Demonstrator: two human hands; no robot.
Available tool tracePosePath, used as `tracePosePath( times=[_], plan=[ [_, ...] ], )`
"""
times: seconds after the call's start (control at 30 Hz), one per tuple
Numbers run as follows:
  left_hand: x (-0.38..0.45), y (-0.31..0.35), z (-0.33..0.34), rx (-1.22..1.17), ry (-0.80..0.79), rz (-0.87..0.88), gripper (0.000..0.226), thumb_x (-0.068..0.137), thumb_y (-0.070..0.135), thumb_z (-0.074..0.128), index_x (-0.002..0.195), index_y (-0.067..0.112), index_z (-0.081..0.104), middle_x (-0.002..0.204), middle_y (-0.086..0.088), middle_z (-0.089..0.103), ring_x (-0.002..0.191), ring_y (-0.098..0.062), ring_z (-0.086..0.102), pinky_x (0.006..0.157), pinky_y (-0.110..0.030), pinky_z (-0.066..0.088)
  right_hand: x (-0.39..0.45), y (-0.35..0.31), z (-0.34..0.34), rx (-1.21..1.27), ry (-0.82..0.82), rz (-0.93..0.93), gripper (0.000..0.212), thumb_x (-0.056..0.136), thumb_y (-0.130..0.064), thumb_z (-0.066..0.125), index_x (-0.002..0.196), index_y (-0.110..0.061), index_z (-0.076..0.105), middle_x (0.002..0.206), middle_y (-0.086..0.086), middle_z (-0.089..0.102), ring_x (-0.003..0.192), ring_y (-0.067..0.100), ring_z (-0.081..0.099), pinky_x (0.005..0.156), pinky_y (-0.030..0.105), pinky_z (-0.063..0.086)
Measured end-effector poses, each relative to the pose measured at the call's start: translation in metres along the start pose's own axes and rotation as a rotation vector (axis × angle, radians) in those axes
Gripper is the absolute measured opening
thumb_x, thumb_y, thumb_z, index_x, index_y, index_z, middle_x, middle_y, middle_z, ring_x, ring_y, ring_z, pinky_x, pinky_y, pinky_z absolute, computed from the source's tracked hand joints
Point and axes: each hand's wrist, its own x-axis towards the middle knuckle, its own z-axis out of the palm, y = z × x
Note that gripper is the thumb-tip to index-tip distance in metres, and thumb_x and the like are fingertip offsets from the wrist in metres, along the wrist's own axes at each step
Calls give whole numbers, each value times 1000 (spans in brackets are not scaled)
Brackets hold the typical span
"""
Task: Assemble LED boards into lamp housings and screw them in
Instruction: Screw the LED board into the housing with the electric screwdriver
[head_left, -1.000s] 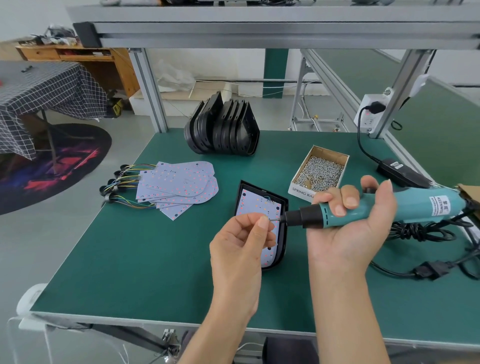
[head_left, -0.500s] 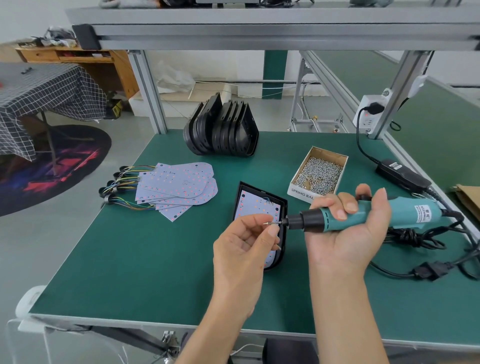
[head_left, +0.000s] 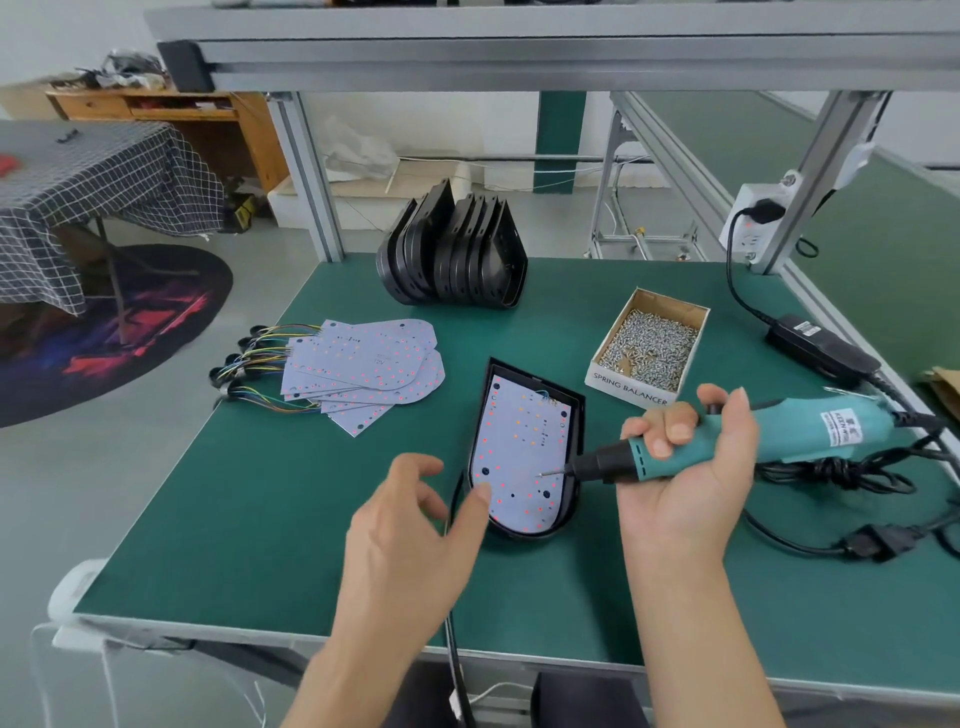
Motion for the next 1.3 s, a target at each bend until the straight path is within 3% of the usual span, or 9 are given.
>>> tracePosePath(
  times=[0.13,0.23,0.3,0.43,0.67,0.9,1.3],
  plan=[
    [-5,2,12,61,-103,-19,72,82,62,68,142,31,45,80,19,67,83,-5,64,79,-30,47,-1,10,-2,-84,26,-24,21,103,-33,54,87,-22,60,58,-5,42,49,14,37,61,27,47],
    [-4,6,18,91,-123,-9,78,85,56,70,151,31,37,81,23,67,91,-10,63,82,-32,47,-1,16,-2,-110,20,-32,19,104,-28,52,89,-19,59,57,-2,42,48,15,36,60,29,46],
    [-3,8,20,88,-131,-10,74,85,52,71,149,32,39,79,25,65,87,-8,62,79,-30,47,-1,21,-1,-130,14,-48,17,103,-25,52,90,-17,58,55,-1,42,47,16,36,60,29,46],
    [-6,6,23,-1,-133,4,48,85,40,75,126,40,52,79,36,61,66,2,57,59,-12,39,-2,25,-1,-157,2,-69,13,100,-25,54,92,-15,56,54,-1,42,45,16,36,60,30,46],
    [-8,0,27,-58,-93,35,43,85,41,77,122,45,54,79,24,62,64,-6,55,58,-15,37,-2,24,-2,-170,-31,-73,14,100,-27,54,92,-16,54,54,-2,43,46,15,38,60,29,47],
    [-8,-1,30,-63,-62,55,53,82,46,79,129,36,58,75,22,60,65,-8,56,60,-16,38,-5,23,-1,-191,-36,-101,14,98,-27,56,92,-15,54,54,-2,43,45,16,37,60,30,47],
    [-10,3,31,-72,-57,93,52,80,42,82,126,39,60,83,25,59,62,-8,55,61,-17,41,-10,22,2,-218,-72,-154,17,96,-24,57,100,-11,47,53,0,42,45,18,37,59,32,48]
  ],
)
